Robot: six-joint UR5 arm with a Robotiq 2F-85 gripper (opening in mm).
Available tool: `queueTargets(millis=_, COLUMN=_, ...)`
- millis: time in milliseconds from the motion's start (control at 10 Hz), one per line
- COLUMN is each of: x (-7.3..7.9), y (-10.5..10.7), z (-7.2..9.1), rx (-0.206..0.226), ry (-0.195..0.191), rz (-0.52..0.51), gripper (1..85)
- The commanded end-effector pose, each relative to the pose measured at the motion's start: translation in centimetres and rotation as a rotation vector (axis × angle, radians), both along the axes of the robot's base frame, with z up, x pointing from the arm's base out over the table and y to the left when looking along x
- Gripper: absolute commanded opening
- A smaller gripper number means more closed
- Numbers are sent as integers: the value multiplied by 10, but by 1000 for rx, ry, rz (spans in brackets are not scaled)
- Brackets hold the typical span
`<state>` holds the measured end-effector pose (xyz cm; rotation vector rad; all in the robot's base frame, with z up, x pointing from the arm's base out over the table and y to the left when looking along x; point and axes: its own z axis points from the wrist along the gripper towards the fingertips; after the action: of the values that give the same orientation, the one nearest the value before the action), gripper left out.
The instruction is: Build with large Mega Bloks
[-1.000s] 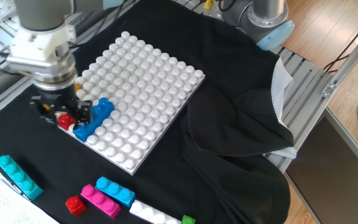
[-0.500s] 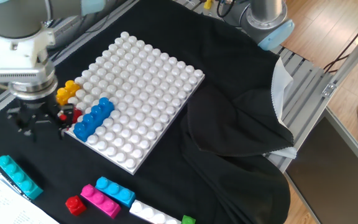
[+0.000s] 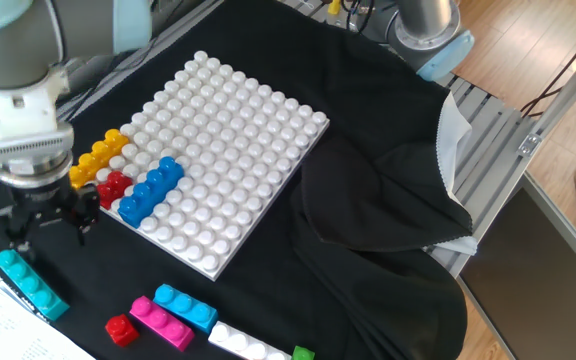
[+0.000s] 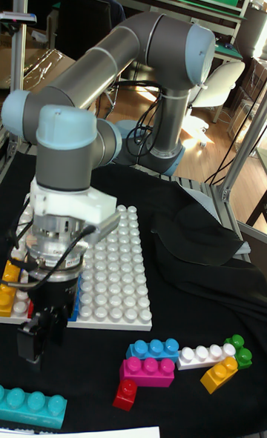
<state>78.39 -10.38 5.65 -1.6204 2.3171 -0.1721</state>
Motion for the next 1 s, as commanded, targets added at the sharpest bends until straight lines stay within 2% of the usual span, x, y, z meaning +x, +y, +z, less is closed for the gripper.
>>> queueTargets(millis=0, x=1, y=-1, z=-16, rx=31, ry=44, rz=-57, gripper=613)
queueTargets(millis=200, x=-21, y=-5, z=-19, rx=74, ry=126, rz=-272, gripper=590)
queueTargets(millis=300, x=-41, y=-8, z=-11, rx=62, ry=118, rz=-319, gripper=573)
queueTargets(millis=400, x=-29, y=-13, z=-6, rx=37, ry=106, rz=-251, gripper=537)
queueTargets(millis=500, x=-12, y=-17, z=2, rx=6, ry=85, rz=-184, gripper=590)
queueTargets(millis=600, x=2, y=-18, z=7, rx=-19, ry=50, rz=-133, gripper=593)
queueTargets(millis=700, x=17, y=-16, z=5, rx=-39, ry=5, rz=-63, gripper=607)
queueTargets(millis=800, x=29, y=-12, z=0, rx=-43, ry=-20, rz=12, gripper=637)
queueTargets(millis=900, x=34, y=-6, z=-5, rx=-38, ry=-26, rz=57, gripper=673)
